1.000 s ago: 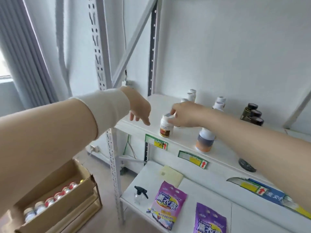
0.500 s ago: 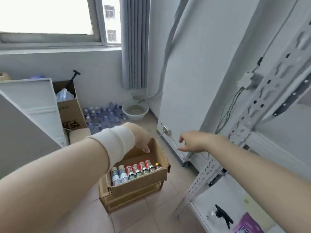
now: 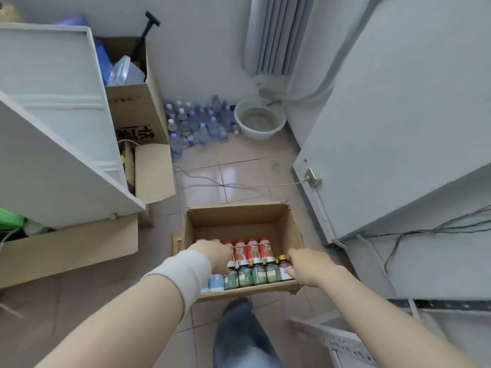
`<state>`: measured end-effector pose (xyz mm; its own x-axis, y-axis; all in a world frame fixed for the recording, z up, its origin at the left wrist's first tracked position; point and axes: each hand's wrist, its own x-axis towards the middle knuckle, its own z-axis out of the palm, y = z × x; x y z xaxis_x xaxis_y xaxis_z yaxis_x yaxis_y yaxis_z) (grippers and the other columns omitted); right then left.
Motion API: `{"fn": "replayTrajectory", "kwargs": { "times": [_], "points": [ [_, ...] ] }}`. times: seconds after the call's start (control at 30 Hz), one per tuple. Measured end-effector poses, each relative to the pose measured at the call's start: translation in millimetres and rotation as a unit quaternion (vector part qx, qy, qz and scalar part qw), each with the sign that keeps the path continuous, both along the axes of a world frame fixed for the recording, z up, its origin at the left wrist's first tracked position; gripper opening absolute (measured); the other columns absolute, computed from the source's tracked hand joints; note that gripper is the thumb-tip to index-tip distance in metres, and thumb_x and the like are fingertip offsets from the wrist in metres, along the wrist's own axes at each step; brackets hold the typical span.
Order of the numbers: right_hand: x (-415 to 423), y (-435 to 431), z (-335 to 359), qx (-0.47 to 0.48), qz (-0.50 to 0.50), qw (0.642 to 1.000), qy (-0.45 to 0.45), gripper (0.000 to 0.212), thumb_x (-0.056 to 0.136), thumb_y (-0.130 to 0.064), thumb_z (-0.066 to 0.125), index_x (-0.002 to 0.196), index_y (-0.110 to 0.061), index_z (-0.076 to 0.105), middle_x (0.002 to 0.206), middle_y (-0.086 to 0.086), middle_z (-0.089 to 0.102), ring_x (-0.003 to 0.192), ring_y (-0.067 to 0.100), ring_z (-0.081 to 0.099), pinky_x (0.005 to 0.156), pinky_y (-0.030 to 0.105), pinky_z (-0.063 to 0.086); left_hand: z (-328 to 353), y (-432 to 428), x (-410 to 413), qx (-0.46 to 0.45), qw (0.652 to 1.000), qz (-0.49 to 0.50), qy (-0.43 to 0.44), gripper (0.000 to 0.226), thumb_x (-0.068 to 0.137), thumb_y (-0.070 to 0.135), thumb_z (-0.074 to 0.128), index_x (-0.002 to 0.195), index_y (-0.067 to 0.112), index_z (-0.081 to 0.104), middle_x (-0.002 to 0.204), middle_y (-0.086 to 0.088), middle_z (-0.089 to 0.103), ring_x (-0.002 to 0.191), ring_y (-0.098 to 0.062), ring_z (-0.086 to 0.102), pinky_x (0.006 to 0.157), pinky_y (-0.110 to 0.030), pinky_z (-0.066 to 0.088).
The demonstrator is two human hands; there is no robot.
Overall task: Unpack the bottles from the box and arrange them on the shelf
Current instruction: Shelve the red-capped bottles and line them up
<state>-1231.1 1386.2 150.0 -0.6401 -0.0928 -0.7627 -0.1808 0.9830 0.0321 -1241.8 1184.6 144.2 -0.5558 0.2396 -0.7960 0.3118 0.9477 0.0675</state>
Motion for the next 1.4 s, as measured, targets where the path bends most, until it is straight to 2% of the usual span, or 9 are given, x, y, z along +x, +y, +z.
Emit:
{"fn": "replayTrajectory", "kwargs": {
  "times": [0.2, 0.47, 0.53, 0.77, 0.97, 1.1, 1.23, 1.3, 1.4],
  "points": [
    [-43, 18, -105, -0.003, -0.043, 0.995, -0.093, 0.045, 0.095, -0.038, 0.042, 0.132, -0.013, 0.042, 0.134, 0.009, 0.051, 0.119, 0.028, 0.052, 0.093, 0.036, 0.045, -98, 21, -49, 0.063, 0.996, 0.055, -0.037, 0.044, 0.097, 0.033, 0.042, 0.135, 0.011, 0.04, 0.132, -0.011, 0.054, 0.119, -0.03, 0.054, 0.093, -0.04, 0.046],
    [-106, 25, -262, -0.061, -0.157, 0.984, -0.066, 0.047, 0.094, -0.035, 0.048, 0.133, -0.01, 0.04, 0.135, 0.011, 0.047, 0.125, 0.027, 0.044, 0.102, 0.034, 0.038, -257, 50, -111, 0.126, 0.976, 0.176, -0.017, 0.046, 0.096, 0.037, 0.042, 0.136, 0.015, 0.038, 0.134, -0.01, 0.05, 0.122, -0.029, 0.047, 0.099, -0.038, 0.039],
    [-118, 26, -296, -0.063, -0.17, 0.98, -0.08, 0.051, 0.092, -0.038, 0.051, 0.131, -0.007, 0.042, 0.133, 0.013, 0.048, 0.124, 0.029, 0.045, 0.101, 0.035, 0.039, -290, 55, -124, 0.124, 0.977, 0.172, 0.0, 0.046, 0.096, 0.038, 0.042, 0.137, 0.017, 0.038, 0.134, -0.009, 0.05, 0.122, -0.029, 0.047, 0.099, -0.037, 0.039],
    [-125, 27, -364, -0.084, -0.292, 0.944, -0.128, 0.057, 0.083, -0.04, 0.065, 0.125, -0.006, 0.049, 0.127, 0.013, 0.056, 0.116, 0.03, 0.056, 0.092, 0.033, 0.045, -360, 70, -135, 0.101, 0.98, 0.161, -0.055, 0.049, 0.095, 0.046, 0.041, 0.136, 0.02, 0.041, 0.138, -0.01, 0.048, 0.131, -0.031, 0.037, 0.107, -0.04, 0.03],
    [-119, 33, -376, -0.142, -0.384, 0.902, -0.132, 0.049, 0.077, -0.03, 0.074, 0.115, -0.003, 0.059, 0.118, 0.012, 0.065, 0.106, 0.027, 0.062, 0.087, 0.029, 0.047, -370, 69, -137, 0.141, 0.967, 0.205, -0.057, 0.048, 0.092, 0.047, 0.047, 0.132, 0.02, 0.047, 0.131, -0.01, 0.053, 0.129, -0.029, 0.037, 0.106, -0.036, 0.031],
    [-123, 33, -356, -0.165, -0.423, 0.887, -0.085, 0.056, 0.074, -0.028, 0.076, 0.118, -0.002, 0.052, 0.119, 0.012, 0.063, 0.108, 0.028, 0.061, 0.084, 0.03, 0.046, -352, 61, -134, 0.224, 0.938, 0.263, -0.019, 0.042, 0.091, 0.04, 0.053, 0.129, 0.022, 0.049, 0.128, -0.007, 0.053, 0.128, -0.023, 0.037, 0.102, -0.034, 0.033],
    [-123, 32, -311, -0.205, -0.44, 0.874, -0.025, 0.059, 0.074, -0.027, 0.077, 0.12, -0.004, 0.047, 0.12, 0.011, 0.061, 0.111, 0.026, 0.058, 0.085, 0.03, 0.043, -312, 51, -132, 0.307, 0.886, 0.345, 0.033, 0.039, 0.089, 0.03, 0.06, 0.125, 0.017, 0.053, 0.123, -0.003, 0.06, 0.107, -0.016, 0.057, 0.085, -0.02, 0.041],
    [-118, 32, -282, -0.231, -0.461, 0.856, -0.022, 0.058, 0.075, -0.027, 0.077, 0.12, -0.007, 0.047, 0.116, 0.007, 0.06, 0.108, 0.023, 0.058, 0.086, 0.03, 0.044, -282, 42, -128, 0.342, 0.856, 0.385, 0.042, 0.037, 0.088, 0.024, 0.063, 0.123, 0.015, 0.054, 0.116, 0.0, 0.06, 0.093, -0.009, 0.058, 0.078, -0.013, 0.042],
    [-99, 34, -231, -0.269, -0.504, 0.82, -0.035, 0.051, 0.074, -0.028, 0.077, 0.112, -0.017, 0.046, 0.103, -0.003, 0.056, 0.101, 0.019, 0.058, 0.089, 0.04, 0.051, -224, 26, -116, 0.382, 0.817, 0.428, 0.055, 0.037, 0.087, 0.021, 0.065, 0.122, 0.017, 0.054, 0.113, 0.003, 0.058, 0.096, -0.008, 0.057, 0.08, -0.016, 0.045]
  ]
}}
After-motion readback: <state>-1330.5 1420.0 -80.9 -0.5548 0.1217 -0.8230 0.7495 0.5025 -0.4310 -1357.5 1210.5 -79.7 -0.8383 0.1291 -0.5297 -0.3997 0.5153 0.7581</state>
